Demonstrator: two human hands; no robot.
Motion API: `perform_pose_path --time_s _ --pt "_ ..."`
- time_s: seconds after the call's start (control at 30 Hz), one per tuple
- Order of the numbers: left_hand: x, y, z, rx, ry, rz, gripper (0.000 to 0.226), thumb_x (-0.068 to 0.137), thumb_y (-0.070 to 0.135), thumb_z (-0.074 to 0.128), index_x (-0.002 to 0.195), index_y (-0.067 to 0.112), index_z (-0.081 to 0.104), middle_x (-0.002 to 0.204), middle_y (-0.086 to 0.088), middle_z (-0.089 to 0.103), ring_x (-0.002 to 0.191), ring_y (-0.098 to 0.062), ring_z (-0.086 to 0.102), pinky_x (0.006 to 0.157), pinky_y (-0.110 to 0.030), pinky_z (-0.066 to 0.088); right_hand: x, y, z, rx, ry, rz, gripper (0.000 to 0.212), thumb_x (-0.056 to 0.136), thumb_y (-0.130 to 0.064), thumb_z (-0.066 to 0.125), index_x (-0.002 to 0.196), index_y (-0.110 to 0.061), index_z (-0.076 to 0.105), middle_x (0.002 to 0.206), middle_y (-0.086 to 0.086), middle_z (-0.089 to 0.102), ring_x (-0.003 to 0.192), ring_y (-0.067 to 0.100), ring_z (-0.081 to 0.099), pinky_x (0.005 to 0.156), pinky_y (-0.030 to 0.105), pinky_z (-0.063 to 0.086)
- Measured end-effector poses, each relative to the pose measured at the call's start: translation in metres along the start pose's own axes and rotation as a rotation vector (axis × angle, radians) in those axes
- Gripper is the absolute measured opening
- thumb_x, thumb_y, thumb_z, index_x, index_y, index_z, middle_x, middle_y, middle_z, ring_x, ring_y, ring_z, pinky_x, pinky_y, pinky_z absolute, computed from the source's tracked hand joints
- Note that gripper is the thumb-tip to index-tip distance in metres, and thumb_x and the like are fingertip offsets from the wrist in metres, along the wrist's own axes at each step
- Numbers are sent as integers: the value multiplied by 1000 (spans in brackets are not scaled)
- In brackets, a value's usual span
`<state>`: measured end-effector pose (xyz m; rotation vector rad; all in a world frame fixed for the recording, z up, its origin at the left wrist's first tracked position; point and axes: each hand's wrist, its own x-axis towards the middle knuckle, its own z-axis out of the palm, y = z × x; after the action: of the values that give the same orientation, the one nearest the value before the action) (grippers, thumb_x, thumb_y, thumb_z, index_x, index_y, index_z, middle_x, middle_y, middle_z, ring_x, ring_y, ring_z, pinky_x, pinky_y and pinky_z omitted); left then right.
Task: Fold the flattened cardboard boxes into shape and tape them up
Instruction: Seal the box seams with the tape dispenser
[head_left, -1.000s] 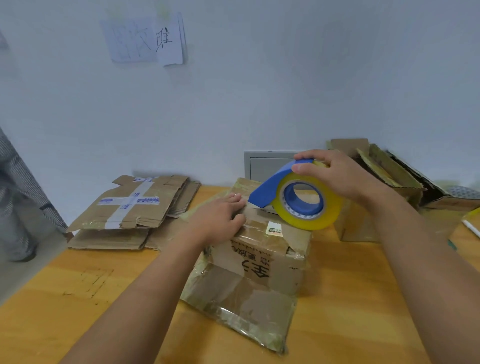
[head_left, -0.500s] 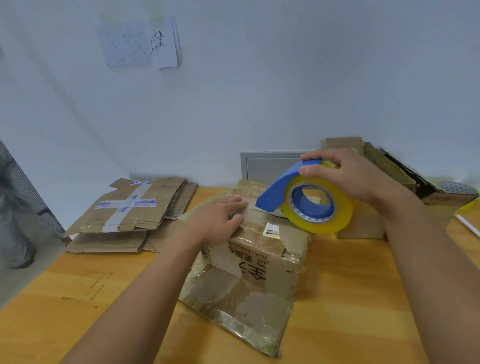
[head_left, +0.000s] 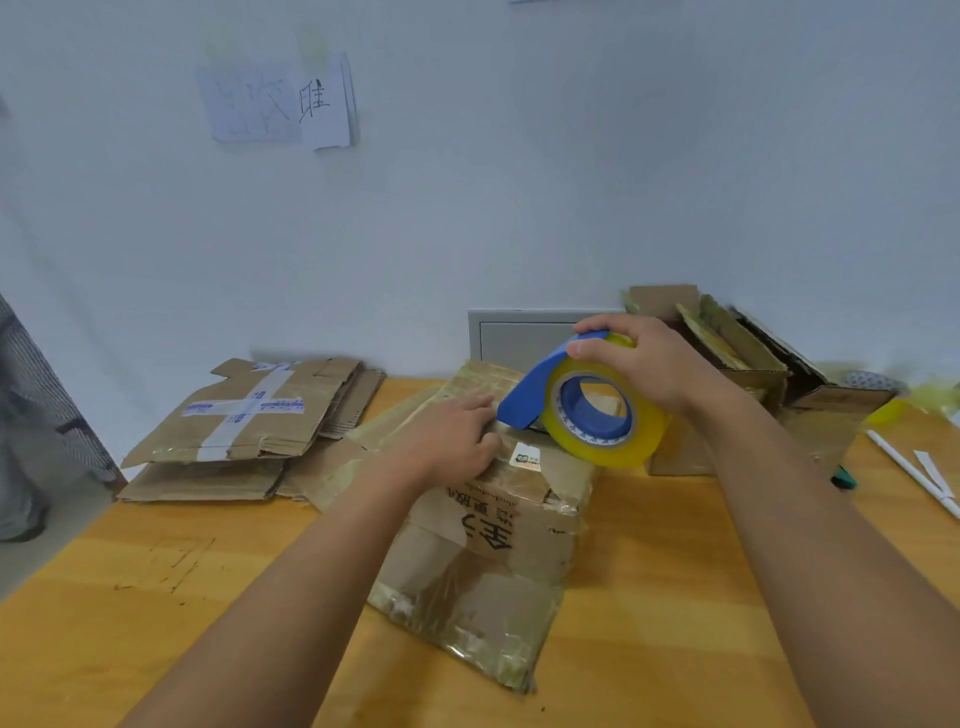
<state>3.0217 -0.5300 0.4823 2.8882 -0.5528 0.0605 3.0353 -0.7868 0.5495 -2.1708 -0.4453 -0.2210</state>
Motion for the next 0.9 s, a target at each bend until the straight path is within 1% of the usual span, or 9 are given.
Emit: perform_pose_path --time_s 0.07,0.13,0.23,0.33,0.57,0.67,0.77,0.83,0.9 --pt "-2 2 4 -27 35 18 49 97 28 34 144 17 46 151 -1 44 139 -20 39 111 -40 38 1 -2 0 3 -5 5 38 87 -58 66 120 -39 67 115 -21 62 105 0 56 79 20 43" --pt "-2 1 7 -10 39 27 53 98 29 33 149 19 41 158 1 36 146 -17 29 115 -38 33 1 -3 0 2 -11 8 38 87 -58 66 120 -39 66 115 -21 62 103 -1 56 77 19 42" --pt "-2 -2 7 16 26 30 54 98 35 29 146 19 48 161 5 31 148 -12 24 115 -34 30 1 -2 1 -16 -22 7 38 87 -60 65 119 -39 66 111 -23 60 99 -1 56 74 19 41" --pt "-4 -1 7 6 41 25 64 92 41 22 150 23 44 163 9 24 149 -9 20 116 -32 28 4 -5 -1 -31 -44 12 37 88 -60 64 118 -39 66 112 -20 60 100 0 55 74 20 41" --pt "-4 -5 10 25 54 -2 54 98 38 31 150 25 43 162 9 25 149 -8 20 110 -30 30 -4 -3 -14 7 -92 -7 35 88 -53 68 120 -38 67 114 -28 59 102 -8 53 75 12 37" --pt "-3 -4 9 33 61 -7 48 101 36 33 145 24 48 159 9 33 145 -7 27 99 -26 32 -12 4 -30 -10 -102 -4 30 86 -54 70 113 -42 70 114 -25 63 106 -2 58 82 18 42" --pt "-3 -2 9 43 44 -17 51 100 39 33 149 28 42 161 12 28 146 -7 24 104 -27 29 -26 15 -36 -2 -62 -8 34 81 -60 69 111 -46 69 111 -27 65 102 -5 61 85 21 46" --pt "-3 -1 8 25 22 -24 53 99 42 33 151 35 37 162 12 26 148 -7 21 110 -28 25 -34 20 -30 32 -35 0 47 72 -67 66 113 -44 69 108 -21 68 99 -1 65 87 27 51" --pt "-3 1 7 20 -13 -19 51 100 42 32 151 44 33 163 9 24 150 -9 17 117 -32 19 -39 23 -26 57 -8 0 50 70 -67 65 113 -42 69 108 -18 69 99 4 66 90 32 53"
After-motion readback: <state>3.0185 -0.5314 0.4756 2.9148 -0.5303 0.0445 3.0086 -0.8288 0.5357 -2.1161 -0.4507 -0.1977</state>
